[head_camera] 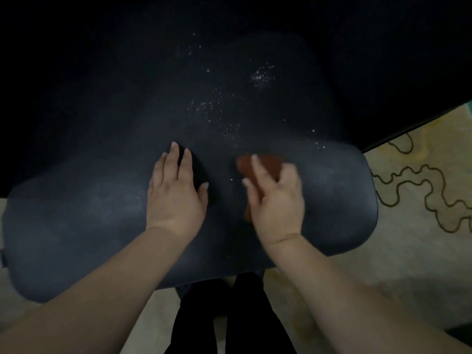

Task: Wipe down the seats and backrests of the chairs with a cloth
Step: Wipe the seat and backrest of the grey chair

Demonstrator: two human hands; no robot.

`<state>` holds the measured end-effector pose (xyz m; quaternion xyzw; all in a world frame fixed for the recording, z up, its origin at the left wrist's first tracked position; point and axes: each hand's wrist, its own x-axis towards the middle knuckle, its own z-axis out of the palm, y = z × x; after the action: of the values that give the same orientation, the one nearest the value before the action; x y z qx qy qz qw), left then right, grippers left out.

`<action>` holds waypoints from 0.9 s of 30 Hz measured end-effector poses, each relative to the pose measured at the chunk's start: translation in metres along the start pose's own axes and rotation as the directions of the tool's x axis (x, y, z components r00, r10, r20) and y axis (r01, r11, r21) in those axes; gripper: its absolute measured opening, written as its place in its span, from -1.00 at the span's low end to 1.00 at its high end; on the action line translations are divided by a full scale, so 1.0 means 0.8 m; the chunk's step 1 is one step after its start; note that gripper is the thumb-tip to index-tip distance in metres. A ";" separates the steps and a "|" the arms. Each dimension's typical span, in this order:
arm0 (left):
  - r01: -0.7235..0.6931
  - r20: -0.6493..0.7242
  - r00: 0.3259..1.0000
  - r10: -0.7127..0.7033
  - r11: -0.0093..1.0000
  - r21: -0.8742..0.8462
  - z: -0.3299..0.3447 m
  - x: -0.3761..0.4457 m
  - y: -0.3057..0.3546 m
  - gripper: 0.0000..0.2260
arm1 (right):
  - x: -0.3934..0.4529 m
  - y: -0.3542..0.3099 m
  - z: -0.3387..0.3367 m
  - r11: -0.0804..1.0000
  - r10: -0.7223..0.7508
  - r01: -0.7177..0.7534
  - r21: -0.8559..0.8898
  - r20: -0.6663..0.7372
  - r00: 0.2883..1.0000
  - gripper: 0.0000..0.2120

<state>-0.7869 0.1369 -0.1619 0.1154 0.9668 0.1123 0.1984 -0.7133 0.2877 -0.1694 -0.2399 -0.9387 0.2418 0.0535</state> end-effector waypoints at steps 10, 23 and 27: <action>-0.013 -0.002 1.000 0.013 1.000 -0.015 -0.001 0.001 -0.001 -0.42 | 0.012 -0.001 0.001 0.985 0.164 -0.168 -0.036 -0.084 0.983 -0.58; -0.027 -0.022 0.999 0.025 0.998 -0.061 -0.007 -0.001 -0.021 -0.47 | 0.016 -0.011 0.001 1.000 0.021 -0.020 0.014 -0.054 0.998 -0.60; -0.016 -0.010 1.000 0.016 0.998 -0.054 -0.008 -0.002 -0.026 -0.46 | -0.011 -0.030 0.014 0.925 -0.369 0.378 -0.019 0.177 0.912 -0.58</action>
<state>-0.7916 0.1152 -0.1608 0.1171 0.9634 0.1404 0.1959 -0.7178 0.2603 -0.1673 -0.0357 -0.9743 0.2220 0.0121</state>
